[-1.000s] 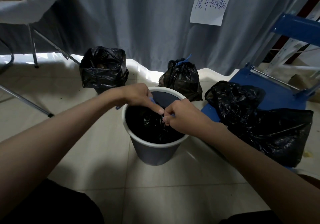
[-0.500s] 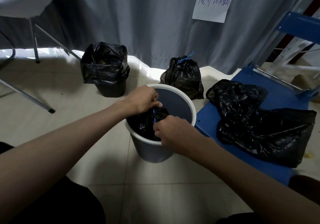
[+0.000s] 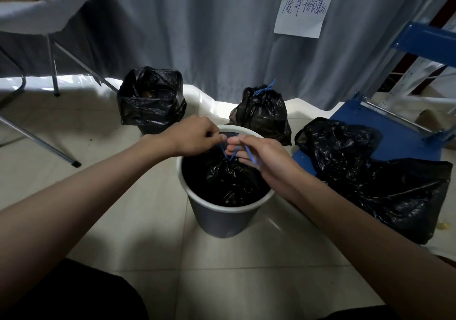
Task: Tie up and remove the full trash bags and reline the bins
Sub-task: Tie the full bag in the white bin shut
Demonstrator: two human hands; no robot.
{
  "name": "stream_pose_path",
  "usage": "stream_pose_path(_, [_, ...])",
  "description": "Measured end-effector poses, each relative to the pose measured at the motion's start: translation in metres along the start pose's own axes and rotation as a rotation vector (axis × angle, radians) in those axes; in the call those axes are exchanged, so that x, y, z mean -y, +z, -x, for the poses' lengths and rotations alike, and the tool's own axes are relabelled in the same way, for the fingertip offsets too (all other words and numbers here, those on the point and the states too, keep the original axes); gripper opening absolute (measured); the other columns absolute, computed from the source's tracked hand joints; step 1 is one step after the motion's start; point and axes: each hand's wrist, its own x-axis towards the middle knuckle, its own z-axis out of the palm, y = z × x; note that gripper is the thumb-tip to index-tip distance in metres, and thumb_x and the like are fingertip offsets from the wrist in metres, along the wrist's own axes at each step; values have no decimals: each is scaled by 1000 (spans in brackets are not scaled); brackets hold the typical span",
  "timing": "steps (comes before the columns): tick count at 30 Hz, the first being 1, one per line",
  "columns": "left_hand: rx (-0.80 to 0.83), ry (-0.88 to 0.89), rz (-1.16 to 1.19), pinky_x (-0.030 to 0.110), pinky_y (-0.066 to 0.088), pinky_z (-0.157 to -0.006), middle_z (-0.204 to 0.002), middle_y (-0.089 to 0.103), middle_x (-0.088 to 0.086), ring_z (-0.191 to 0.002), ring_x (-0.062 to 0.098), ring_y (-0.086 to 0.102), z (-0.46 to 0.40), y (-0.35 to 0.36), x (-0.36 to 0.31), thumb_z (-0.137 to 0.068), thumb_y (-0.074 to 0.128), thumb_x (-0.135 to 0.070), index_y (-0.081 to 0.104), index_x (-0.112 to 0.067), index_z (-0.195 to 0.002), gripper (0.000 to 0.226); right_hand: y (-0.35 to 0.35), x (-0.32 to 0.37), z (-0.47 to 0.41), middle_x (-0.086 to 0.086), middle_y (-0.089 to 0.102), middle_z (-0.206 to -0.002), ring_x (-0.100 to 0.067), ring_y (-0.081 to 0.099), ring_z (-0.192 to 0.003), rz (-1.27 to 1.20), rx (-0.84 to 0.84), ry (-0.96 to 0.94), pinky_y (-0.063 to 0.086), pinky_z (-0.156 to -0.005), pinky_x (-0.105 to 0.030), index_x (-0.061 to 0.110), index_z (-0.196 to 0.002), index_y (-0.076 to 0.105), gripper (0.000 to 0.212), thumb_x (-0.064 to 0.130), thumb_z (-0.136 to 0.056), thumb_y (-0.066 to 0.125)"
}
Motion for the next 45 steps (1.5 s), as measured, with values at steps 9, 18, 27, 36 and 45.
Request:
stream_pose_path(9, [-71, 76, 438, 27, 39, -58, -56, 54, 10, -54, 9, 46, 16, -26, -21, -99, 54, -30, 51, -9, -58, 47, 10, -12, -9, 3, 71, -90, -7, 58, -83, 100, 118, -87, 38, -74, -26, 16, -101, 75, 25, 35, -85, 74])
stream_pose_path(18, [-54, 57, 726, 5, 42, -68, -96, 75, 7, -83, 0, 65, 17, -18, -29, -102, 49, -14, 71, 1, -94, 28, 9, -13, -5, -12, 71, -115, -15, 68, -100, 189, 290, -32, 52, -90, -21, 3, -126, 63, 47, 2, -81, 75])
stream_pose_path(27, [110, 120, 386, 22, 50, -94, -113, 70, 0, -103, 8, 66, 11, 3, -12, -89, 68, -10, 61, -14, -123, 35, 3, -18, -14, 13, 67, -61, 2, 49, -50, 323, 97, -184, 38, -53, -12, 3, -91, 70, 26, 5, -102, 46])
stream_pose_path(36, [-28, 73, 437, 33, 58, -75, -116, 56, 3, -77, 20, 72, 11, 2, -14, -73, 83, -6, 54, -11, -111, 48, 2, -19, -17, -9, 71, -88, -2, 50, -60, 280, 44, -196, 40, -54, -15, 4, -96, 70, 29, 1, -102, 42])
stream_pose_path(45, [-55, 81, 350, 21, 51, -61, -81, 71, 6, -61, 16, 66, 11, 11, -17, -76, 83, -16, 62, -9, -89, 26, -1, -19, -19, -17, 68, -85, -9, 61, -58, 144, -80, -174, 47, -51, -17, 7, -96, 61, 15, 2, -101, 47])
